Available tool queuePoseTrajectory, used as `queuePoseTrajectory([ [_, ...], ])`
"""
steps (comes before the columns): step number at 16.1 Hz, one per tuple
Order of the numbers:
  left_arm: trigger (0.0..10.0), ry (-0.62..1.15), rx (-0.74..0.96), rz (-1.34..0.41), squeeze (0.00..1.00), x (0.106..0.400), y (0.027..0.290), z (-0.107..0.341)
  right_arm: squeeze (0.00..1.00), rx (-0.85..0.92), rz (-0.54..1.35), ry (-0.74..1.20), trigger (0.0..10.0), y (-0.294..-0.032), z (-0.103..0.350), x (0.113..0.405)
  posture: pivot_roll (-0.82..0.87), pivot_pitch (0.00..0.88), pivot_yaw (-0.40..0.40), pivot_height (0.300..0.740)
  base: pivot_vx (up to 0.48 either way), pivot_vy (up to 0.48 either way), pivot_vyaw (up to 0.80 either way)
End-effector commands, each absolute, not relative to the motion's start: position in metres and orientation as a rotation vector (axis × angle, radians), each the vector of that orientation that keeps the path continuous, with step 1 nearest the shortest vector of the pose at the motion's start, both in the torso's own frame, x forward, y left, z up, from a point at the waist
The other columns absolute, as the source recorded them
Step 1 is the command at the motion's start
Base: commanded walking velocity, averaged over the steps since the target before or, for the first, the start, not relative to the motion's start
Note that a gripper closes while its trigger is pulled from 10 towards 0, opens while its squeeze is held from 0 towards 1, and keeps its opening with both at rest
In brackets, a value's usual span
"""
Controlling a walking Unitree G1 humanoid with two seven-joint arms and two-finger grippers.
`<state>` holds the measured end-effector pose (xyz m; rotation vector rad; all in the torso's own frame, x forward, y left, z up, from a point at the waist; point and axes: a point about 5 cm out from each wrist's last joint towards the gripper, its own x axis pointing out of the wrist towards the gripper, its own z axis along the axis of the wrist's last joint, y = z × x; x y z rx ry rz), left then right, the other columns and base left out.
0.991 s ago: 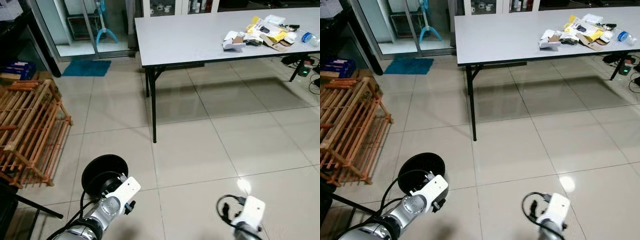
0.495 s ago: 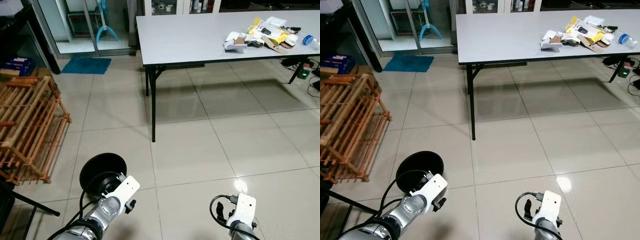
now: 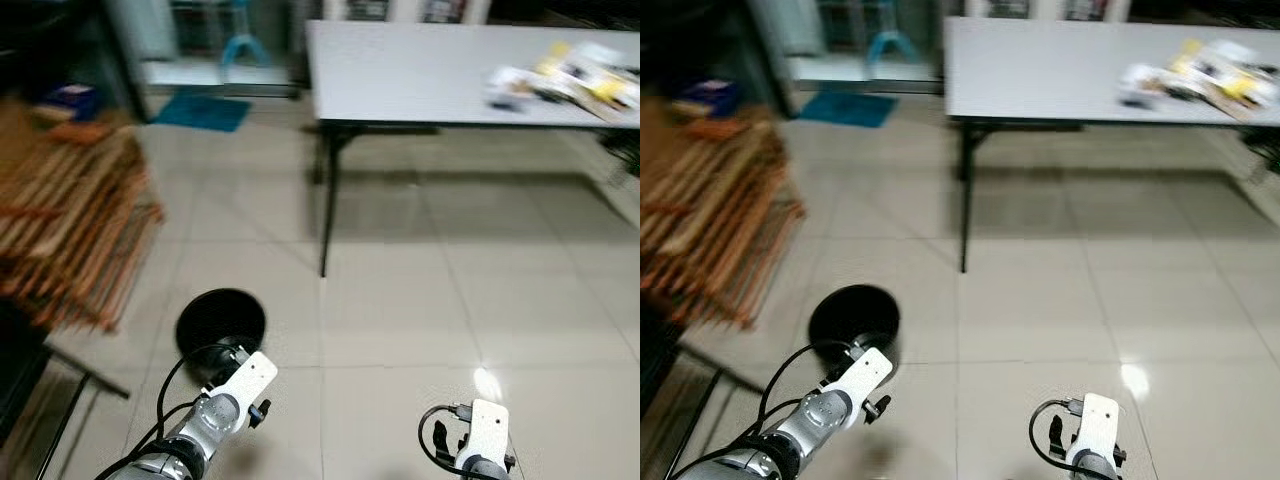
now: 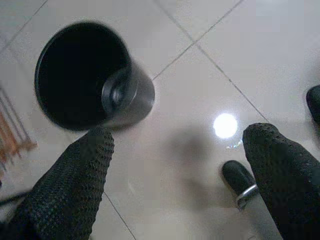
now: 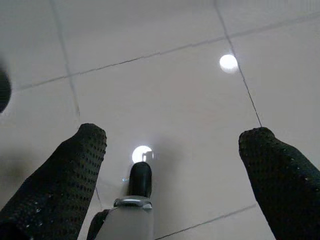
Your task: Picking trash to rubbish bin
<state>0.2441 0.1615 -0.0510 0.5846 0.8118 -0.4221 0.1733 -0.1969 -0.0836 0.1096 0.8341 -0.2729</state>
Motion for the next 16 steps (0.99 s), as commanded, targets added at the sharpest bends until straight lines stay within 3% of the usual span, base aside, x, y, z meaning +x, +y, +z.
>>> queuePoseTrajectory([
  [1, 10.0, 0.816, 0.578, -0.413, 0.0, 0.242, 0.163, -0.052, 0.0, 0.087, -0.272, 0.847, 10.0, -0.203, -0.084, 0.171, 0.13, 0.018, -0.039, 0.74, 0.0, 0.0, 0.77],
  [10, 10.0, 0.836, 0.563, -0.383, 0.0, 0.237, 0.17, -0.055, 0.0, 0.093, -0.28, 0.84, 10.0, -0.201, -0.082, 0.176, 0.15, 0.02, -0.043, 0.74, 0.0, 0.0, 0.0],
  [13, 10.0, 0.825, 0.511, -0.363, 0.0, 0.235, 0.171, -0.056, 0.0, 0.121, -0.313, 0.794, 10.0, -0.203, -0.078, 0.182, 0.13, 0.023, -0.037, 0.74, 0.0, 0.0, -0.76],
  [16, 10.0, 0.747, 0.328, -0.328, 0.0, 0.233, 0.166, -0.054, 0.0, 0.113, -0.323, 0.627, 10.0, -0.211, -0.058, 0.207, 0.13, 0.034, -0.04, 0.74, 0.0, 0.0, -0.78],
])
